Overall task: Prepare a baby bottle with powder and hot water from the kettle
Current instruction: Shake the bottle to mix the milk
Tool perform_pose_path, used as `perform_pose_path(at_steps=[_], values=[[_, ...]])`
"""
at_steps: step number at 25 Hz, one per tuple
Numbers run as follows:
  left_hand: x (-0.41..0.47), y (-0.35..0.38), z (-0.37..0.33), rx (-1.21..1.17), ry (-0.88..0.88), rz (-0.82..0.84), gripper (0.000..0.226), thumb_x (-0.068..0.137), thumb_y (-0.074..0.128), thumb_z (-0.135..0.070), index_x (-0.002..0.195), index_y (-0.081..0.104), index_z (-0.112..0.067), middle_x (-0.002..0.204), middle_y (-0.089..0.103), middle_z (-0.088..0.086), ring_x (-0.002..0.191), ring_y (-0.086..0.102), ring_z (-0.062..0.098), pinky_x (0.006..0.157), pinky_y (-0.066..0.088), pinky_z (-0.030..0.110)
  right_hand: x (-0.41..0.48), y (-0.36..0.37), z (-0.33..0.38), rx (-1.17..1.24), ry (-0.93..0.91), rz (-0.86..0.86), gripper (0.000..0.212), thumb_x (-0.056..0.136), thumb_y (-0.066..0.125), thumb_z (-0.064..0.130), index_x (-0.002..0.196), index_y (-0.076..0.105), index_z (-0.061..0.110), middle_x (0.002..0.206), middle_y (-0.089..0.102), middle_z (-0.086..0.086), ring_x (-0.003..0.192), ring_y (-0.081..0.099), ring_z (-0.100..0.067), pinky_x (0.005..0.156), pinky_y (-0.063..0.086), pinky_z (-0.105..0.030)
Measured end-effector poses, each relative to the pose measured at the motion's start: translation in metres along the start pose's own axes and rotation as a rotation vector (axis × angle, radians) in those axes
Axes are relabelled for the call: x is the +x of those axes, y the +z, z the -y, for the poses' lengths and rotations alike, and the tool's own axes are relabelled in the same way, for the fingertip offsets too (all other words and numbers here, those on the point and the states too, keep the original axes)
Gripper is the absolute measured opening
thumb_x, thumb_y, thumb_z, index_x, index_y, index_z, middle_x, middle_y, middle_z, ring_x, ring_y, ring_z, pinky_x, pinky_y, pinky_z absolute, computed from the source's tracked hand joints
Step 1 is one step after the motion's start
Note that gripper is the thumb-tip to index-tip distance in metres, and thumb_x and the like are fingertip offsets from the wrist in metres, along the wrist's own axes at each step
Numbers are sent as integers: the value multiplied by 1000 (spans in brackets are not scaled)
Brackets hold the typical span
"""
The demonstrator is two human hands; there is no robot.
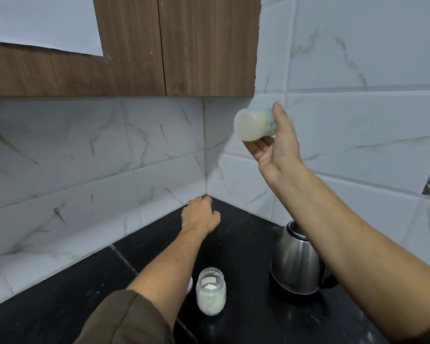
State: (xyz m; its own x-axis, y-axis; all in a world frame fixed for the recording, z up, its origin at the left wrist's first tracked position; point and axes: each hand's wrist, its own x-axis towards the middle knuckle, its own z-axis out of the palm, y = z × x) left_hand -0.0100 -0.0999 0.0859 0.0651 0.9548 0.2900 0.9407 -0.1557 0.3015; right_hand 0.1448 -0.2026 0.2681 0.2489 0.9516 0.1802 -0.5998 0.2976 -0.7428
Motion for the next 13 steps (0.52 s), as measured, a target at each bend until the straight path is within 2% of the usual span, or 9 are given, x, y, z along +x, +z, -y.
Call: perform_pose_path(at_steps=[3,4,5,8,9,11,13], values=[[0,0,0,-2,-11,3,47,97,59,-35,141,58,-18,135,63,5,124,58,26,100,53,43,-9,1,-9,-330,-34,177,49,95,72,45,135,58,21,119,71,-11,88,77,-25,64,61,-34],[0,-1,0,-4,-10,0,46,97,59,-35,141,58,-18,135,63,4,124,58,25,100,54,43,-12,1,-10,-370,-76,212,46,95,72,44,134,59,22,115,71,-9,85,76,-23,64,60,-34],[1,-1,0,-6,-7,-2,46,97,59,-35,140,58,-18,135,63,4,124,58,25,100,54,43,-11,3,-8,-339,-92,187,46,95,72,44,133,59,22,115,71,-9,85,76,-23,64,61,-34],[-1,-2,1,-7,-8,-4,47,97,57,-33,141,58,-17,136,63,5,125,57,26,100,52,43,4,1,4,44,-22,-41,54,93,76,45,135,57,18,127,69,-18,95,78,-30,64,63,-34],[-1,-2,2,-6,-14,-2,48,97,57,-33,142,58,-17,136,62,5,125,57,26,101,52,43,4,0,4,72,-7,-52,56,93,76,45,137,56,17,128,68,-19,96,78,-30,64,63,-34],[-1,-2,3,-3,-19,5,48,97,57,-34,142,57,-18,137,62,5,126,56,26,101,52,43,-2,-2,0,-141,9,69,54,95,72,45,138,56,17,122,71,-15,91,77,-27,65,62,-35],[0,0,0,-17,-15,14,48,98,58,-35,143,57,-18,138,62,5,126,57,26,101,52,44,-9,-5,-3,-378,-56,227,44,97,69,43,133,59,19,110,72,-8,84,75,-22,65,61,-35]])
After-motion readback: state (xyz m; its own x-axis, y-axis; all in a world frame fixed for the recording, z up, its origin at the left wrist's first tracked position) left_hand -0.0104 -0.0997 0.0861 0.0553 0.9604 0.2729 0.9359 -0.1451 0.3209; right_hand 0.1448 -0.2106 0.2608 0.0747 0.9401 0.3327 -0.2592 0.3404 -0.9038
